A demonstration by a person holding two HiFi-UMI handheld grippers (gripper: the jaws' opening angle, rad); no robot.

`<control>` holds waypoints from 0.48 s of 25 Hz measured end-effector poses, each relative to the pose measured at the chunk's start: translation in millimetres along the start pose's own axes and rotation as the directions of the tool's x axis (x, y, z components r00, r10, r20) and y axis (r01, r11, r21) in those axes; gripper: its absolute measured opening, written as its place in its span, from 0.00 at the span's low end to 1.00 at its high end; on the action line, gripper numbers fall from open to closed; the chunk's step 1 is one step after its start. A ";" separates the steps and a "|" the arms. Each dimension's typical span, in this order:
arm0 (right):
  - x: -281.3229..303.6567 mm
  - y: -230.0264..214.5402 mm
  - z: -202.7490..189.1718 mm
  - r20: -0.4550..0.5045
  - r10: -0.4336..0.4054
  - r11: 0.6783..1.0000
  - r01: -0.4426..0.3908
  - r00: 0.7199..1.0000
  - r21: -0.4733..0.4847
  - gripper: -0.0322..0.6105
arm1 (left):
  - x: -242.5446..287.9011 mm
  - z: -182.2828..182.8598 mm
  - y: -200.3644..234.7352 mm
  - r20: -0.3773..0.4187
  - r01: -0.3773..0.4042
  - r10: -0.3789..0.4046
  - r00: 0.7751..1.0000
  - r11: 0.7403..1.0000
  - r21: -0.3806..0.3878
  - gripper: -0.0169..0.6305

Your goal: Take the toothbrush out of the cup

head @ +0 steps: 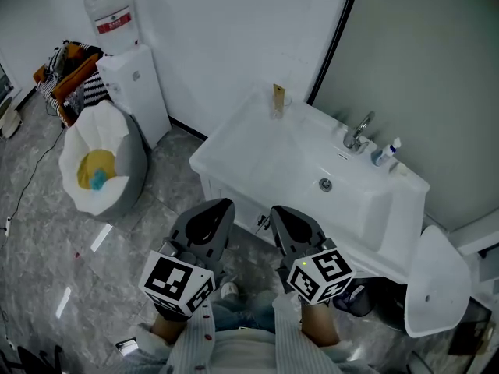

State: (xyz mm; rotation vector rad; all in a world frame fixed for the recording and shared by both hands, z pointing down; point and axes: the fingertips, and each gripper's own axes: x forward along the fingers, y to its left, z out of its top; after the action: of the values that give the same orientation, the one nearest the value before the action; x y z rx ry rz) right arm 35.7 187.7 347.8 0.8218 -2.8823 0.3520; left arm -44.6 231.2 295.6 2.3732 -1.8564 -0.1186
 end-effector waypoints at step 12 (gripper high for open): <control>33.5 -17.1 -8.7 -0.064 -0.039 0.999 0.039 0.997 -0.001 0.07 | 9.9 -8.4 42.9 -0.025 -0.021 0.020 1.000 0.998 -0.054 0.07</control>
State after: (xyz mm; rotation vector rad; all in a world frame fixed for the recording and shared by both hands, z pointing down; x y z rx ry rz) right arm 17.0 158.9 365.4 0.8499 -2.8027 0.3679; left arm -82.2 211.9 310.4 2.3091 -1.8423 -0.1360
